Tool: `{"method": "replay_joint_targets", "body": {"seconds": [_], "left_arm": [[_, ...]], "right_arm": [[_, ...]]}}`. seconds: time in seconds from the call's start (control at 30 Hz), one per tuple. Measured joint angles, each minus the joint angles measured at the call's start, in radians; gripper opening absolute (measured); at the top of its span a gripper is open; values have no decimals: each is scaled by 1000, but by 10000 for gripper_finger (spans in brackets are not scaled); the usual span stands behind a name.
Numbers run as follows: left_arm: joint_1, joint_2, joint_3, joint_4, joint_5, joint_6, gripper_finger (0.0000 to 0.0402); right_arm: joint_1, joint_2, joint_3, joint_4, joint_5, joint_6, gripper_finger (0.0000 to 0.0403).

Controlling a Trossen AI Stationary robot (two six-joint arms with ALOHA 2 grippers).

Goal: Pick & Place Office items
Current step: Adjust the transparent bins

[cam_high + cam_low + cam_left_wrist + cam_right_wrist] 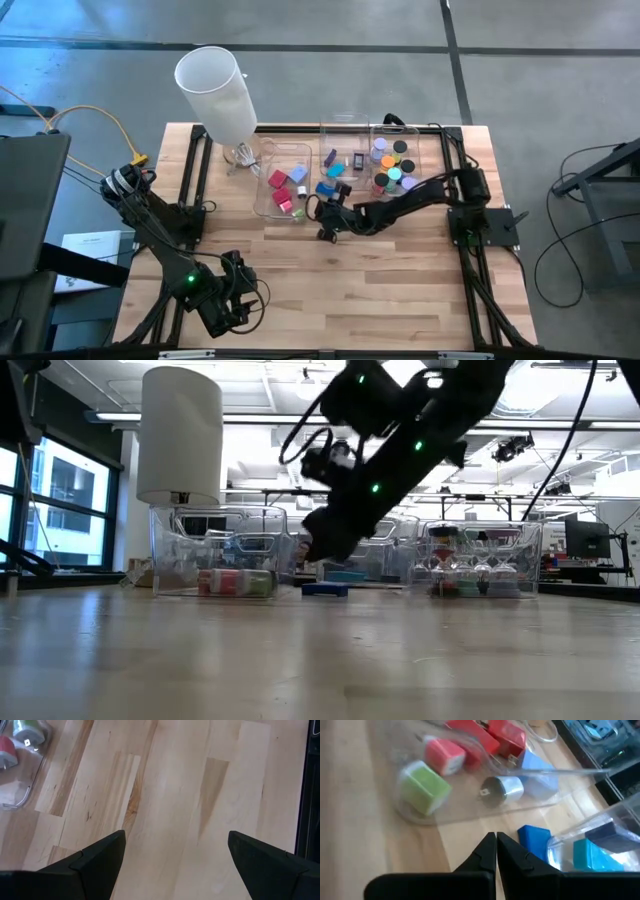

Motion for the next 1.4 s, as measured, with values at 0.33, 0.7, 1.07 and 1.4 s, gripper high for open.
{"method": "replay_joint_targets", "body": {"seconds": [0.33, 0.7, 1.07, 1.4], "left_arm": [[43, 0, 0, -6, -75, 1, 344], [173, 31, -22, -3, -161, 29, 344], [388, 112, -139, 54, -197, 160, 344], [580, 114, -208, 151, -296, 291, 344]], "right_arm": [[115, -152, 3, -165, 55, 82, 2], [249, -293, -2, -476, 111, 326, 2], [338, -293, 1, -536, 155, 454, 2], [386, -293, 1, -545, 178, 526, 2]]}}
